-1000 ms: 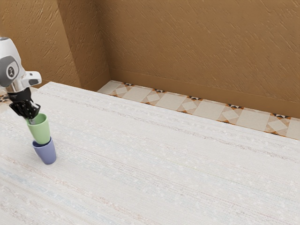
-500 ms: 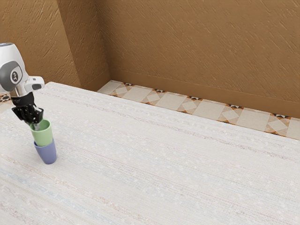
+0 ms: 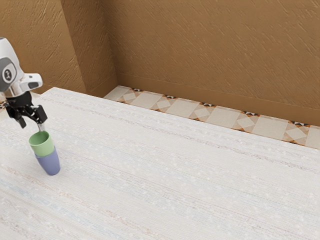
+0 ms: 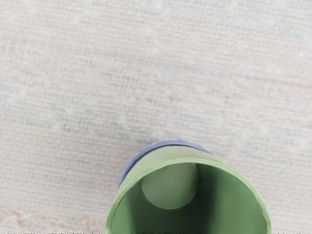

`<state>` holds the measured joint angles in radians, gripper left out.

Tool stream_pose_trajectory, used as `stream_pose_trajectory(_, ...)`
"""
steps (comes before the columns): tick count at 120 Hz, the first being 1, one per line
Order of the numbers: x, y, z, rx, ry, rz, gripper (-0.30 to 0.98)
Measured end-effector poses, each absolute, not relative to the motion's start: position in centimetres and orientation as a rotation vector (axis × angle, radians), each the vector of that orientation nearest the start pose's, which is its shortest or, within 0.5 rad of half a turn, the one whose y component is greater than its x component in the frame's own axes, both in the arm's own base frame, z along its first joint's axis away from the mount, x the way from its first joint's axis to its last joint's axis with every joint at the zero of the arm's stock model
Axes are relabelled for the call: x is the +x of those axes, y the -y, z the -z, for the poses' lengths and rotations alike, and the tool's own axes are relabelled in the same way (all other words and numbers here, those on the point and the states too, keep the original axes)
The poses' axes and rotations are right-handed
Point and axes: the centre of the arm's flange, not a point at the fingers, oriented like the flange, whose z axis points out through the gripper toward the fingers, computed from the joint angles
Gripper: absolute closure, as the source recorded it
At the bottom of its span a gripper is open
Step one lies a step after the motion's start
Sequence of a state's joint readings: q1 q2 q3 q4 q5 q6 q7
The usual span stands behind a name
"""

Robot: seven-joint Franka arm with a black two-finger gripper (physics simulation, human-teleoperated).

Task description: Place the right cup onto the left cup

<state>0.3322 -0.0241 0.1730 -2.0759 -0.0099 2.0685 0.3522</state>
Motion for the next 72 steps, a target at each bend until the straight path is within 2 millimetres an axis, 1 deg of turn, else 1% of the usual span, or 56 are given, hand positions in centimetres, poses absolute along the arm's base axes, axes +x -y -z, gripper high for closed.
stream_pose_trajectory(9, 47.4, -25.6, -45.3, -3.140, 0.234, 0.055, 0.04)
stream_pose_trajectory(15, 47.8, -24.2, -46.0, -3.144, 0.193, 0.065, 0.03)
stream_pose_trajectory(20, 48.6, -22.3, -46.4, -3.150, 0.133, 0.066, 0.02)
stream_pose_trajectory(33, 51.4, -16.4, -47.1, -3.153, -0.059, 0.074, 0.01)
stream_pose_trajectory(38, 52.4, -14.7, -47.1, -3.153, -0.113, 0.071, 0.01)
stream_pose_trajectory(45, 53.6, -12.8, -47.1, -3.152, -0.172, 0.070, 0.01)
stream_pose_trajectory(53, 55.1, -11.0, -47.4, -3.147, -0.227, 0.077, 0.01)
stream_pose_trajectory(63, 57.7, -9.1, -48.6, -3.137, -0.286, 0.098, 0.00)
stream_pose_trajectory(68, 59.0, -8.6, -49.3, -3.133, -0.303, 0.109, 0.00)
stream_pose_trajectory(72, 59.9, -8.6, -50.0, -3.131, -0.306, 0.116, 0.00)
